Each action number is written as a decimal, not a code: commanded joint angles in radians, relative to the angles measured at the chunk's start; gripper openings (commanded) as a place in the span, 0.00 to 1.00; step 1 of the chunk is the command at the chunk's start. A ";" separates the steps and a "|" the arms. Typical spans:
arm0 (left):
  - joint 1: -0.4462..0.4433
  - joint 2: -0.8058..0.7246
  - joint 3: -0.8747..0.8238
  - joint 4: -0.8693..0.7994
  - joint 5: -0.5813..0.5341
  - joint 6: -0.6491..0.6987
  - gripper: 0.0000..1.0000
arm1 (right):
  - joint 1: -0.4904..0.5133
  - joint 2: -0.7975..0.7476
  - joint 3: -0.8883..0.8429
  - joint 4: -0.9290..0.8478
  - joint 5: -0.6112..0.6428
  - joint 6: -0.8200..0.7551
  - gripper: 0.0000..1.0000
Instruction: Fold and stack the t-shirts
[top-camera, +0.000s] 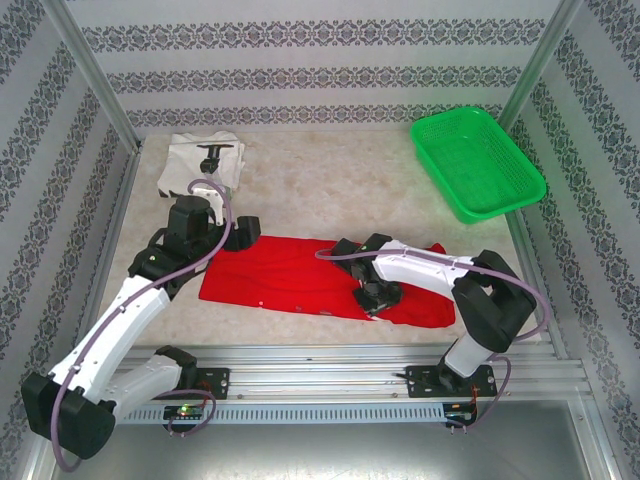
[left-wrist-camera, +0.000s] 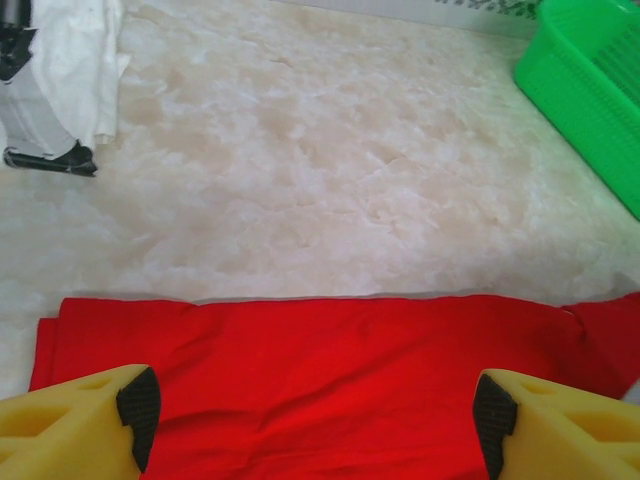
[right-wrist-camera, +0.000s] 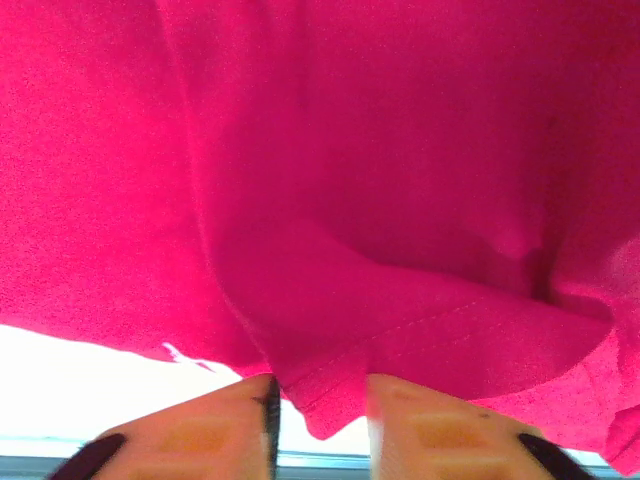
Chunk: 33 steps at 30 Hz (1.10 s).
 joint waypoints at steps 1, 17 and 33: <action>-0.001 -0.025 0.041 -0.029 0.109 0.049 0.83 | 0.011 0.018 0.000 -0.017 0.069 0.009 0.15; 0.000 -0.075 0.099 -0.157 0.292 0.091 0.84 | 0.022 -0.057 0.072 0.033 -0.157 0.102 0.00; -0.001 -0.075 0.044 -0.100 0.324 0.044 0.86 | 0.003 -0.030 0.063 0.106 -0.249 0.171 0.31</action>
